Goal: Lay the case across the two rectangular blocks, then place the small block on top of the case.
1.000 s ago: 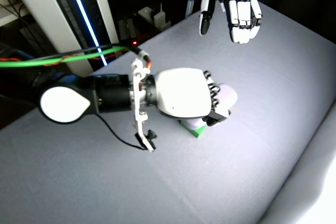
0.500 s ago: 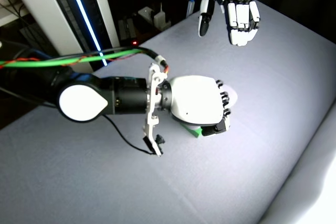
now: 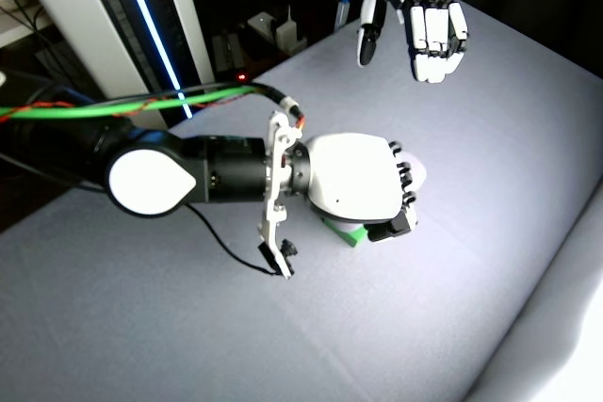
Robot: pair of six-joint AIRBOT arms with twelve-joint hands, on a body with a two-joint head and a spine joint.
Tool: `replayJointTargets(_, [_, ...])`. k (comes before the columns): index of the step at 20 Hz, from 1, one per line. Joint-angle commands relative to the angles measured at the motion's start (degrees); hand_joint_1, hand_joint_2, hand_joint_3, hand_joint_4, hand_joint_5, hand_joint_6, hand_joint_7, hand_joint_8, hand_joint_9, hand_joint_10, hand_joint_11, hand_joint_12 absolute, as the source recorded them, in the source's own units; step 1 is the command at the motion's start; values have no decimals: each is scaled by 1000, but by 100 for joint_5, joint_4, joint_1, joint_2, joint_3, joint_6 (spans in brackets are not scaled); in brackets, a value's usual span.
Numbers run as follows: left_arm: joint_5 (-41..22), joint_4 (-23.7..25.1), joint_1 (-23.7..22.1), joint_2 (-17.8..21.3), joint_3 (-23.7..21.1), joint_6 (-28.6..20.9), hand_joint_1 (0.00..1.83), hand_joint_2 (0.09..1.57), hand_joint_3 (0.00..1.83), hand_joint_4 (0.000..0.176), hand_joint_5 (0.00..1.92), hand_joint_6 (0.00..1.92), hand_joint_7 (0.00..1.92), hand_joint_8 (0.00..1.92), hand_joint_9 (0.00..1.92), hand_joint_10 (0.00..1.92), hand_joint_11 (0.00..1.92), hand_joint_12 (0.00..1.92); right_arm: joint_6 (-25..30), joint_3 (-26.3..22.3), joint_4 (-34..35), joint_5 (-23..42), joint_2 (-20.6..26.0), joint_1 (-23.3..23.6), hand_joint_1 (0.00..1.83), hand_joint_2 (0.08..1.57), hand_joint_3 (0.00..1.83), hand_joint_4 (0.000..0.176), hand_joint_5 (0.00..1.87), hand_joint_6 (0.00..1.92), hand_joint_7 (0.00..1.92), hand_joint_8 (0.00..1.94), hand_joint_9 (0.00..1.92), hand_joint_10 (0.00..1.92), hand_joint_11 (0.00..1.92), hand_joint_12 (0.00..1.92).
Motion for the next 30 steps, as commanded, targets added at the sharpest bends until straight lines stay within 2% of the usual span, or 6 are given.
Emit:
replayJointTargets(1, [-687,42,-61,-34,14,-16,888,898,0,1,441,1,538,4,665,6,260,1049,1,-9,114,402,13,80,1252,1063,1,0,995,1041,1206,567,1051,712,816,1301])
replayJointTargets(4, [-677,42,-61,-36,14,-18,875,899,1,2,438,2,534,1,662,4,263,1052,1,-10,116,401,14,81,1241,1078,2,0,1004,1043,1108,724,967,771,705,1422])
replayJointTargets(6, [-665,42,-63,-50,20,-18,857,902,1,15,439,2,539,3,665,5,267,1050,1,-11,116,402,15,109,1250,1092,1,0,1046,772,1014,1120,911,1378,821,1772])
replayJointTargets(8, [-656,42,-63,-53,19,-21,870,898,0,19,434,0,537,2,654,0,257,1040,1,-25,115,408,15,132,1226,1105,2,0,991,1063,1001,906,846,1095,724,1589])
replayJointTargets(21, [-637,44,-64,-70,17,-40,888,894,1,10,444,0,539,0,660,0,315,941,1,-157,39,470,17,170,1255,1058,0,0,990,1044,1246,515,1091,778,855,1382])
replayJointTargets(30, [-631,50,-67,-82,19,-52,877,891,0,13,447,1,557,3,672,3,287,967,1,-56,10,349,17,169,1227,1098,1,11,960,1083,1061,835,947,876,759,1468])
